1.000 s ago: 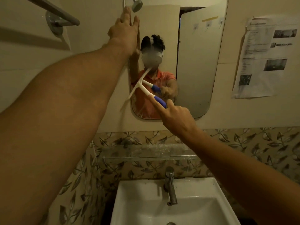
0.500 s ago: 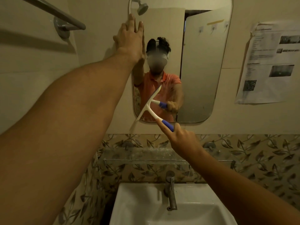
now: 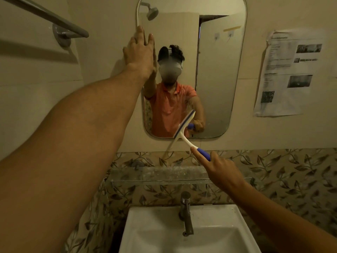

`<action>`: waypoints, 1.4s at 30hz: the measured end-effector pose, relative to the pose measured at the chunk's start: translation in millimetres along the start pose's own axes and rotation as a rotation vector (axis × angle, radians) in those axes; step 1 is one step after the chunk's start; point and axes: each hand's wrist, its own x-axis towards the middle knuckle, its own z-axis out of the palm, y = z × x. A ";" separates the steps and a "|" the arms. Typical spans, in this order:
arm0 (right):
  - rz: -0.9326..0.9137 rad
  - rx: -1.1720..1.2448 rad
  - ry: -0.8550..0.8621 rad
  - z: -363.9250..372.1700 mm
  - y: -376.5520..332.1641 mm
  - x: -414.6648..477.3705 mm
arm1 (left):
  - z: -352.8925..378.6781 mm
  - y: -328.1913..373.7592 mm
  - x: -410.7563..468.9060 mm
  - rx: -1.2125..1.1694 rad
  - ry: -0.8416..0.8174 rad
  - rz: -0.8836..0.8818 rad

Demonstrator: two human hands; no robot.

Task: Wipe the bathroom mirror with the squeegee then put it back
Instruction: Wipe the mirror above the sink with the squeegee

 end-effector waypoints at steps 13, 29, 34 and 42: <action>0.203 0.190 0.575 -126.7 13.1 111.5 | -5.1 -2.6 2.0 0.047 -0.013 0.021; 0.332 0.240 0.614 -115.8 -4.8 130.9 | -5.8 -6.0 1.8 0.061 0.024 0.059; 0.342 0.280 0.517 -76.6 -18.0 95.0 | -5.9 -7.3 0.9 0.069 0.029 0.069; 0.353 0.275 0.411 -23.2 -34.5 50.4 | -7.9 -5.0 -2.1 0.060 0.023 0.062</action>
